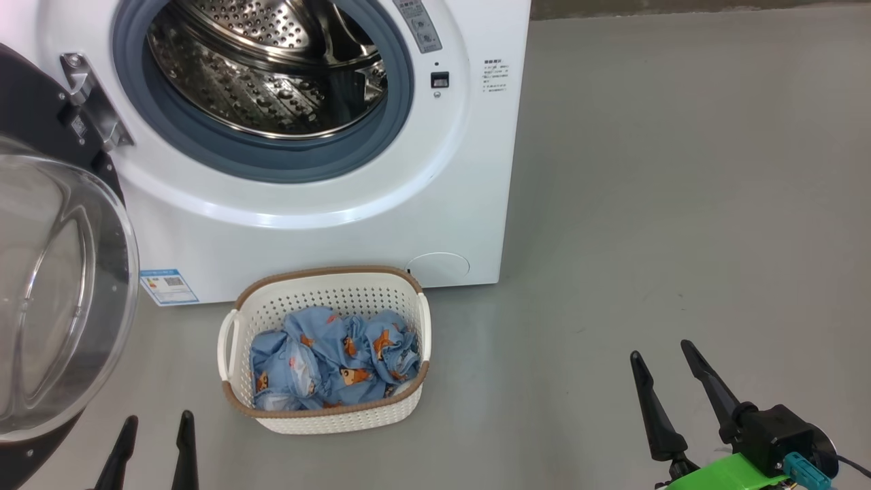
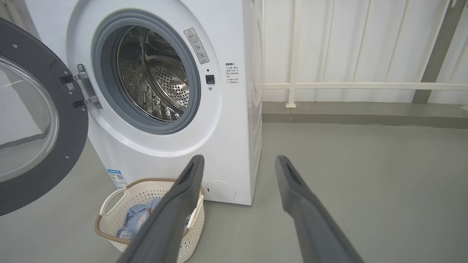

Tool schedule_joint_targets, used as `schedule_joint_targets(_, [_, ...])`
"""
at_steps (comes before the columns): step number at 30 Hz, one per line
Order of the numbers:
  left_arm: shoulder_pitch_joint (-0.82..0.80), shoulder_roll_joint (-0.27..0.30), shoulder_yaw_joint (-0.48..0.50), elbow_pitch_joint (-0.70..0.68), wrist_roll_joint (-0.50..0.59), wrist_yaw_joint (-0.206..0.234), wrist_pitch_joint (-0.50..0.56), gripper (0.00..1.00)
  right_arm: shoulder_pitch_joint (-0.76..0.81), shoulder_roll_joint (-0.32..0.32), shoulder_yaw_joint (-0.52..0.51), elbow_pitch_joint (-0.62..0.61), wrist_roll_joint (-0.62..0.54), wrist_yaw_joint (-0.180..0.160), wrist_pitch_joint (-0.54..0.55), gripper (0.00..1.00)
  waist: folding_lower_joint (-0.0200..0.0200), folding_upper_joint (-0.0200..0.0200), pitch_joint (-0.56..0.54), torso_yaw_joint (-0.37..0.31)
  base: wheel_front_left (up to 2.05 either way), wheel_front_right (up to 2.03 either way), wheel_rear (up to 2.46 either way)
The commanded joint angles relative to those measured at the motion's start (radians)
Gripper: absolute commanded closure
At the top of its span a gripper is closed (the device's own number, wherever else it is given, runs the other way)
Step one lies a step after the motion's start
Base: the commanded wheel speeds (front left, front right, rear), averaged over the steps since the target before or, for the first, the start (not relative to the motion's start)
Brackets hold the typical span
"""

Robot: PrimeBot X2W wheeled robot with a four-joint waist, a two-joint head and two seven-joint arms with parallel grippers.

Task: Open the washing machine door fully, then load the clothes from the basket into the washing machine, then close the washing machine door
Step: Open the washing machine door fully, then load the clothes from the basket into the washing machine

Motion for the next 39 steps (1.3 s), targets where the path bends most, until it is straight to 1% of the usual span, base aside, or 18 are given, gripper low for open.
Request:
schedule_joint_targets(1, [-0.042,0.021,0.031,-0.017,-0.004,0.005,-0.005,0.00,-0.016,-0.003,0.023,-0.029,-0.001,0.002,-0.005,0.00,0.0000,-0.0001,0.001,0.001,0.00,0.00,0.00])
schedule_joint_targets(6, [-0.043,0.026,0.027,-0.010,-0.011,0.005,-0.005,0.00,-0.018,-0.003,0.023,-0.028,-0.002,0.002,-0.005,0.00,0.0000,-0.0001,0.005,0.002,0.26,-0.26,0.00])
schedule_joint_targets(11, [-0.048,0.031,0.029,-0.003,-0.017,0.005,-0.005,0.00,-0.021,-0.003,0.023,-0.027,-0.001,0.002,-0.005,0.00,0.0000,-0.0001,0.012,0.002,0.93,-0.93,0.00])
schedule_joint_targets(17, [-0.056,0.031,0.036,-0.003,-0.019,0.005,-0.005,0.00,-0.024,-0.003,0.022,-0.029,-0.002,0.002,-0.005,0.00,0.0000,-0.0001,0.022,0.003,1.69,-1.69,0.00])
schedule_joint_targets(22, [-0.063,0.020,0.055,-0.018,-0.013,0.005,-0.005,0.00,-0.029,-0.003,0.021,-0.029,-0.001,0.002,-0.005,0.00,0.0000,-0.0001,0.031,0.006,1.96,-1.96,0.00])
schedule_joint_targets(27, [-0.066,0.016,0.059,-0.020,-0.011,0.005,-0.005,0.00,-0.035,-0.003,0.021,-0.026,0.000,0.002,-0.005,0.00,0.0000,-0.0001,0.040,0.007,1.30,-1.30,0.00])
schedule_joint_targets(33, [-0.068,0.014,0.063,-0.016,-0.016,0.005,-0.005,0.00,-0.040,-0.003,0.024,-0.022,0.004,0.002,-0.005,0.00,0.0000,-0.0001,0.043,0.004,0.60,-0.60,0.00])
schedule_joint_targets(39, [-0.066,0.012,0.058,-0.014,-0.022,0.005,-0.005,0.00,-0.040,-0.003,0.023,-0.019,0.004,0.002,-0.005,0.00,0.0000,-0.0001,0.040,0.002,0.05,-0.05,0.00])
